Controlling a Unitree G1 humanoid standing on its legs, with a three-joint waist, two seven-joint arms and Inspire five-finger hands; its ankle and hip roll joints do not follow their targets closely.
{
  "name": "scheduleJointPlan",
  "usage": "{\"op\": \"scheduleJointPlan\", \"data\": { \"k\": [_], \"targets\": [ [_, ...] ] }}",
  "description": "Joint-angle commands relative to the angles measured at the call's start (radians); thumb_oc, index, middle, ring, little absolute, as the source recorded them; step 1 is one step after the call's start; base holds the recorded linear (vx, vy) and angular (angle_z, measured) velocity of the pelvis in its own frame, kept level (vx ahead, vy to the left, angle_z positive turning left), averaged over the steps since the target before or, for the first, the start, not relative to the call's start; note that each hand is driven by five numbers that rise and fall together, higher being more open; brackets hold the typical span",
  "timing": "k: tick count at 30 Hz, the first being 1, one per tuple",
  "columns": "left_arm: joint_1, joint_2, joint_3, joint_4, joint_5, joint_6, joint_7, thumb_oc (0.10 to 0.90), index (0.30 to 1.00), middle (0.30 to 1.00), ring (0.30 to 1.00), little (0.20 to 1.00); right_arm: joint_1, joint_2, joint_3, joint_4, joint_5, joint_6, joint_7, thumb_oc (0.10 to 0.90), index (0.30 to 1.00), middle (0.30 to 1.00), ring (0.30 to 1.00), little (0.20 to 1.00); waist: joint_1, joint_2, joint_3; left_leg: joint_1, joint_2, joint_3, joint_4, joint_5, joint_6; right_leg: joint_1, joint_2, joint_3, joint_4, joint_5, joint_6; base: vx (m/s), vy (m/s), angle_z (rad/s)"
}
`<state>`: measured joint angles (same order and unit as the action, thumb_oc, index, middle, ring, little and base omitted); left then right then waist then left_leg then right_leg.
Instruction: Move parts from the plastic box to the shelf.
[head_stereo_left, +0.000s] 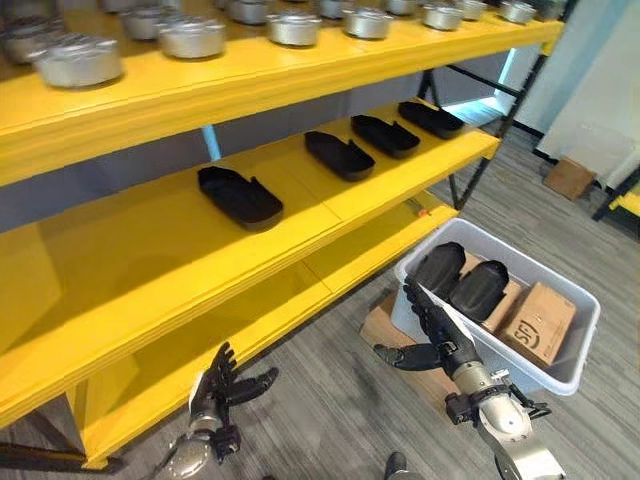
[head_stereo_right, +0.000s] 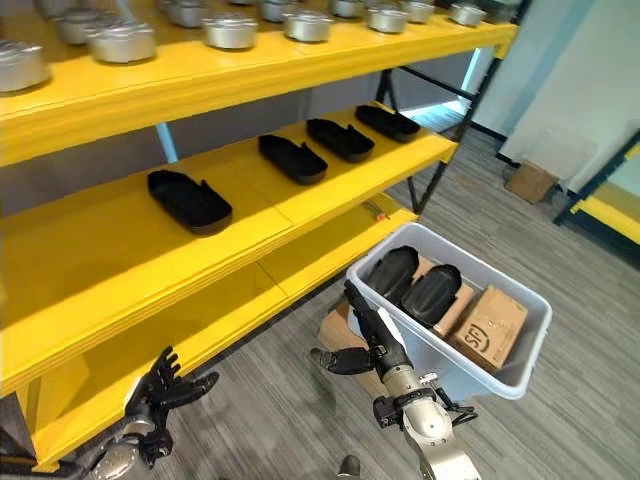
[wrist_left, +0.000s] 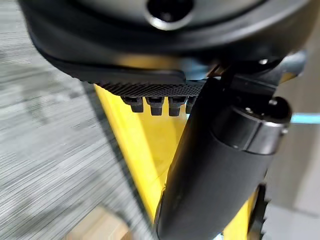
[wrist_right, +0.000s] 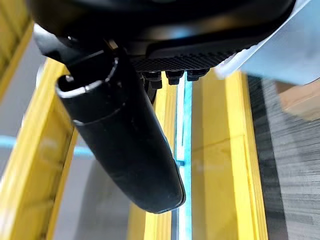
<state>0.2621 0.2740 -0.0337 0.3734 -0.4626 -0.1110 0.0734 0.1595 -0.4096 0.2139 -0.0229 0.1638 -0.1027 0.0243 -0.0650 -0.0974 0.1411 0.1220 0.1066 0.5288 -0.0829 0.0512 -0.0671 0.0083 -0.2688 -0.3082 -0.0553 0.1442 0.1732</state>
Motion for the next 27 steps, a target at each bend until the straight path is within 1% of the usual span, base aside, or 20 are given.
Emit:
{"op": "scheduleJointPlan", "data": {
  "k": [1, 2, 4, 5, 8, 9, 12, 14, 15, 16, 17, 18, 19, 20, 22, 23, 24, 25, 26, 27],
  "targets": [
    [-0.067, 0.024, 0.02, -0.093, -0.003, -0.087, -0.029, 0.9, 1.0, 1.0, 1.0, 1.0, -0.069, 0.008, -0.076, -0.09, 0.05, -0.096, -0.006, 0.9, 1.0, 1.0, 1.0, 1.0, -0.018, -0.002, -0.031, 0.056, 0.053, -0.143, 0.003, -0.088, 0.011, -0.059, -0.06, -0.001, 0.036, 0.13, 0.052, 0.05, -0.066, -0.1],
    [-0.067, 0.024, 0.02, -0.093, -0.003, -0.087, -0.029, 0.9, 1.0, 1.0, 1.0, 1.0, -0.069, 0.007, -0.076, -0.09, 0.05, -0.096, -0.006, 0.9, 1.0, 1.0, 1.0, 1.0, -0.018, -0.001, -0.031, 0.056, 0.053, -0.143, 0.003, -0.088, 0.011, -0.059, -0.06, -0.002, 0.036, 0.13, 0.052, 0.06, -0.098, -0.04],
    [-0.075, 0.019, 0.015, -0.083, -0.009, -0.088, -0.032, 0.9, 1.0, 1.0, 1.0, 1.0, -0.068, 0.008, -0.083, -0.087, 0.051, -0.1, -0.014, 0.9, 1.0, 1.0, 1.0, 1.0, -0.029, 0.011, -0.031, 0.059, 0.067, -0.139, 0.008, -0.082, 0.002, -0.059, -0.052, 0.0, 0.043, 0.112, 0.045, 0.06, -0.109, -0.07],
    [-0.084, 0.014, 0.009, -0.085, -0.026, -0.091, -0.032, 0.9, 1.0, 1.0, 1.0, 1.0, -0.065, 0.008, -0.089, -0.092, 0.054, -0.105, -0.021, 0.9, 1.0, 1.0, 1.0, 1.0, -0.039, 0.027, -0.029, 0.059, 0.084, -0.129, 0.024, -0.081, -0.008, -0.068, -0.044, 0.006, 0.068, 0.079, 0.037, 0.07, -0.132, -0.05],
    [-0.097, 0.017, -0.002, -0.092, -0.023, -0.094, -0.031, 0.9, 1.0, 1.0, 1.0, 1.0, -0.066, 0.005, -0.101, -0.1, 0.061, -0.112, -0.026, 0.9, 1.0, 1.0, 1.0, 1.0, -0.047, 0.04, -0.017, 0.038, 0.103, -0.129, 0.074, -0.091, -0.014, -0.084, -0.038, 0.015, 0.097, 0.053, 0.024, 0.01, -0.105, -0.1],
    [-0.121, 0.018, -0.022, -0.087, -0.028, -0.099, -0.027, 0.9, 1.0, 1.0, 1.0, 1.0, -0.07, -0.002, -0.107, -0.1, 0.061, -0.118, -0.033, 0.9, 1.0, 1.0, 1.0, 1.0, -0.06, 0.056, 0.007, 0.015, 0.123, -0.131, 0.139, -0.105, -0.022, -0.107, -0.035, 0.028, 0.144, 0.019, 0.013, -0.03, -0.097, -0.17],
    [-0.157, 0.013, -0.05, -0.084, -0.038, -0.106, -0.017, 0.9, 1.0, 1.0, 1.0, 1.0, -0.086, -0.008, -0.11, -0.102, 0.048, -0.123, -0.053, 0.9, 1.0, 1.0, 1.0, 1.0, -0.081, 0.087, 0.033, 0.005, 0.141, -0.12, 0.176, -0.11, -0.03, -0.167, -0.037, 0.06, 0.24, -0.026, -0.001, -0.01, -0.088, -0.14],
    [-0.164, 0.013, -0.059, -0.087, -0.037, -0.108, -0.015, 0.9, 1.0, 1.0, 1.0, 1.0, -0.086, -0.009, -0.112, -0.108, 0.051, -0.126, -0.056, 0.9, 1.0, 1.0, 1.0, 1.0, -0.086, 0.093, 0.038, 0.004, 0.146, -0.117, 0.187, -0.111, -0.032, -0.181, -0.032, 0.07, 0.266, -0.044, -0.007, 0.02, -0.112, -0.08],
    [-0.173, 0.019, -0.068, -0.1, -0.034, -0.11, -0.008, 0.9, 1.0, 1.0, 1.0, 1.0, -0.077, -0.017, -0.122, -0.118, 0.047, -0.132, -0.062, 0.9, 1.0, 1.0, 1.0, 1.0, -0.1, 0.104, 0.05, -0.028, 0.186, -0.127, 0.261, -0.087, -0.045, -0.205, -0.004, 0.089, 0.315, -0.094, -0.033, 0.09, -0.184, -0.1],
    [-0.175, 0.026, -0.073, -0.112, -0.031, -0.112, -0.007, 0.9, 1.0, 1.0, 1.0, 1.0, -0.075, -0.018, -0.12, -0.12, 0.043, -0.133, -0.068, 0.9, 1.0, 1.0, 1.0, 1.0, -0.098, 0.108, 0.058, -0.038, 0.207, -0.155, 0.318, -0.064, -0.054, -0.199, 0.021, 0.109, 0.334, -0.133, -0.044, 0.03, -0.215, -0.11],
    [-0.176, 0.027, -0.072, -0.113, -0.031, -0.112, -0.006, 0.9, 1.0, 1.0, 1.0, 1.0, -0.076, -0.018, -0.119, -0.121, 0.042, -0.133, -0.069, 0.9, 1.0, 1.0, 1.0, 1.0, -0.098, 0.106, 0.06, -0.049, 0.213, -0.144, 0.321, -0.048, -0.047, -0.206, 0.025, 0.102, 0.328, -0.117, -0.058, -0.05, -0.269, -0.19],
    [-0.192, 0.033, -0.075, -0.132, -0.052, -0.119, 0.007, 0.9, 1.0, 1.0, 1.0, 1.0, -0.096, -0.027, -0.112, -0.123, 0.035, -0.143, -0.092, 0.9, 1.0, 1.0, 1.0, 1.0, -0.075, 0.101, 0.098, -0.133, 0.248, -0.25, 0.457, 0.055, -0.049, -0.229, 0.077, 0.121, 0.376, -0.161, -0.101, -0.12, -0.317, -0.36],
    [-0.196, 0.032, -0.076, -0.138, -0.048, -0.118, 0.015, 0.9, 1.0, 1.0, 1.0, 1.0, -0.099, -0.027, -0.116, -0.13, 0.045, -0.147, -0.094, 0.9, 1.0, 1.0, 1.0, 1.0, -0.063, 0.092, 0.117, -0.164, 0.242, -0.299, 0.53, 0.066, -0.043, -0.227, 0.093, 0.133, 0.399, -0.18, -0.122, -0.05, -0.35, -0.71],
    [-0.197, 0.032, -0.077, -0.147, -0.041, -0.118, 0.022, 0.9, 1.0, 1.0, 1.0, 1.0, -0.102, -0.036, -0.113, -0.135, 0.04, -0.148, -0.093, 0.9, 1.0, 1.0, 1.0, 1.0, -0.055, 0.086, 0.13, -0.188, 0.213, -0.337, 0.586, 0.052, -0.034, -0.23, 0.103, 0.145, 0.412, -0.191, -0.136, 0.01, -0.193, -0.76],
    [-0.207, 0.022, -0.09, -0.156, -0.052, -0.115, 0.031, 0.9, 1.0, 1.0, 1.0, 1.0, -0.121, -0.041, -0.101, -0.122, 0.035, -0.142, -0.107, 0.9, 1.0, 1.0, 1.0, 1.0, -0.028, 0.074, 0.172, -0.311, 0.098, -0.424, 0.615, -0.034, -0.005, -0.233, 0.119, 0.179, 0.434, -0.204, -0.142, 0.01, -0.108, -0.61],
    [-0.213, 0.017, -0.089, -0.151, -0.06, -0.115, 0.033, 0.9, 1.0, 1.0, 1.0, 1.0, -0.137, -0.041, -0.094, -0.107, 0.034, -0.141, -0.111, 0.9, 1.0, 1.0, 1.0, 1.0, -0.024, 0.07, 0.187, -0.352, 0.087, -0.444, 0.576, -0.06, 0.008, -0.231, 0.136, 0.196, 0.445, -0.215, -0.141, 0.01, -0.041, -0.29],
    [-0.214, 0.017, -0.089, -0.151, -0.06, -0.115, 0.033, 0.9, 1.0, 1.0, 1.0, 1.0, -0.139, -0.041, -0.094, -0.107, 0.034, -0.141, -0.111, 0.9, 1.0, 1.0, 1.0, 1.0, -0.024, 0.07, 0.186, -0.353, 0.086, -0.443, 0.573, -0.057, 0.009, -0.233, 0.135, 0.197, 0.443, -0.212, -0.141, 0.12, 0.046, -0.3],
    [-0.217, 0.012, -0.09, -0.153, -0.071, -0.124, 0.041, 0.9, 1.0, 1.0, 1.0, 1.0, -0.177, -0.039, -0.064, -0.089, 0.03, -0.143, -0.12, 0.9, 1.0, 1.0, 1.0, 1.0, 0.003, 0.068, 0.212, -0.401, 0.085, -0.499, 0.464, -0.015, 0.008, -0.223, 0.168, 0.237, 0.464, -0.227, -0.142, 0.17, 0.117, -0.53],
    [-0.216, 0.008, -0.085, -0.149, -0.07, -0.128, 0.049, 0.9, 1.0, 1.0, 1.0, 1.0, -0.199, -0.031, -0.042, -0.066, 0.026, -0.147, -0.125, 0.9, 1.0, 1.0, 1.0, 1.0, 0.03, 0.075, 0.222, -0.413, 0.077, -0.567, 0.367, 0.058, -0.006, -0.212, 0.196, 0.269, 0.466, -0.236, -0.141, 0.28, 0.151, -0.74],
    [-0.213, 0.004, -0.078, -0.145, -0.071, -0.13, 0.051, 0.9, 1.0, 1.0, 1.0, 1.0, -0.208, -0.026, -0.034, -0.063, 0.031, -0.15, -0.124, 0.9, 1.0, 1.0, 1.0, 1.0, 0.043, 0.08, 0.218, -0.411, 0.088, -0.612, 0.294, 0.102, -0.016, -0.203, 0.216, 0.291, 0.465, -0.24, -0.14, 0.29, 0.153, -1.2]
  ]
}}
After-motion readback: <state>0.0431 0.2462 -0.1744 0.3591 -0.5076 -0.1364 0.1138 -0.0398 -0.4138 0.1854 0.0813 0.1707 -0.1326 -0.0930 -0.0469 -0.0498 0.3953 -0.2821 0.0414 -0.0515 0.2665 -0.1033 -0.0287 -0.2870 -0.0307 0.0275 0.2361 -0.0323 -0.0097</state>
